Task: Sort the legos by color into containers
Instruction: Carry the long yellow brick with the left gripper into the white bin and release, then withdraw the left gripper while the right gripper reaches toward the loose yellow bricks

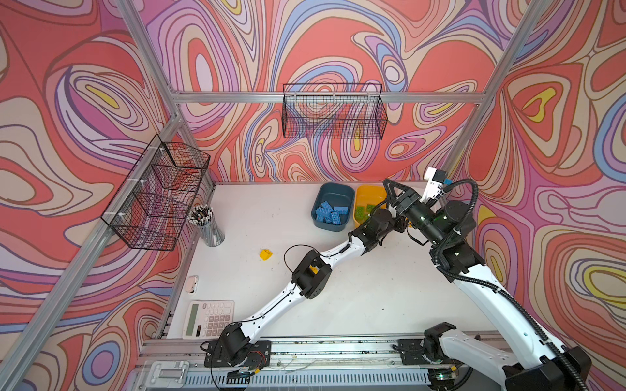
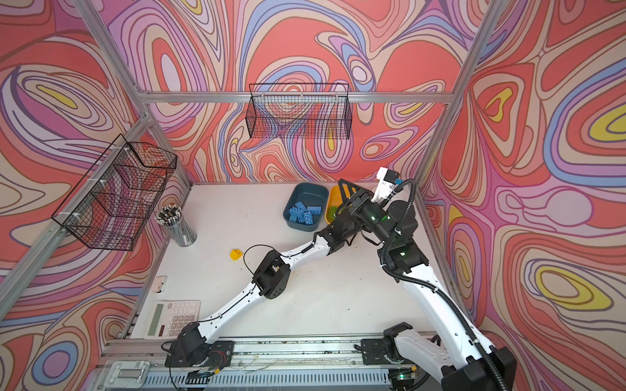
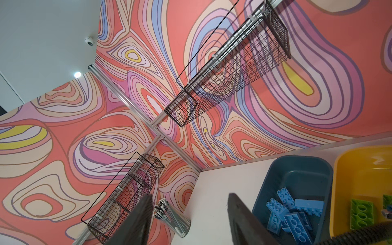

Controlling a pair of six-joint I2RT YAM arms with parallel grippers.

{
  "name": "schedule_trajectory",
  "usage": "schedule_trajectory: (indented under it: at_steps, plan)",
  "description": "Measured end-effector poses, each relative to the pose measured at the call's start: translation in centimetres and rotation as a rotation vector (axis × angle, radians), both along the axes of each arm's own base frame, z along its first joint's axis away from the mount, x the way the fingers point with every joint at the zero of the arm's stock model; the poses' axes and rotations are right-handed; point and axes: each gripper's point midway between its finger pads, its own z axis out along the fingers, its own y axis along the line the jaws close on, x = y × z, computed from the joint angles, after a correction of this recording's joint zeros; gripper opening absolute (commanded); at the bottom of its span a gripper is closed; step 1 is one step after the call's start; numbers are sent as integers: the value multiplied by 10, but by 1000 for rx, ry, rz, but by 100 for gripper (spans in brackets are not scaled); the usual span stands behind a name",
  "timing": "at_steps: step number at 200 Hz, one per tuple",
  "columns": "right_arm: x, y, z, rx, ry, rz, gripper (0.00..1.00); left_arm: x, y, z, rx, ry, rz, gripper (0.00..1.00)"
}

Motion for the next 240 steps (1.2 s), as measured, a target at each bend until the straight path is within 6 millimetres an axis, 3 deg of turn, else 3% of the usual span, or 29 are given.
schedule_trajectory:
  at_steps: [78, 109, 127, 143, 190, 220, 240]
  plan:
    - [-3, -6, -5, -44, 16, -36, 60, -8, -4, 4, 7, -26, -10, 62]
    - [1, -10, 2, -87, 50, -65, 60, -27, 14, 2, 68, 8, -34, 65]
    - [10, -10, 20, -115, 49, -88, 61, -45, 39, 10, 107, 13, -35, 65]
    - [17, -11, 27, -137, 49, -106, 61, -63, 64, 28, 135, -11, -28, 66]
    - [41, -8, 17, -218, 113, -132, 63, -112, 157, 123, 107, -151, 67, 67]
    - [63, 3, 1, -297, 161, -107, 63, -140, 226, 161, 77, -209, 167, 67]
    - [80, 22, -34, -381, 228, -78, 63, -160, 271, 170, 79, -219, 238, 67]
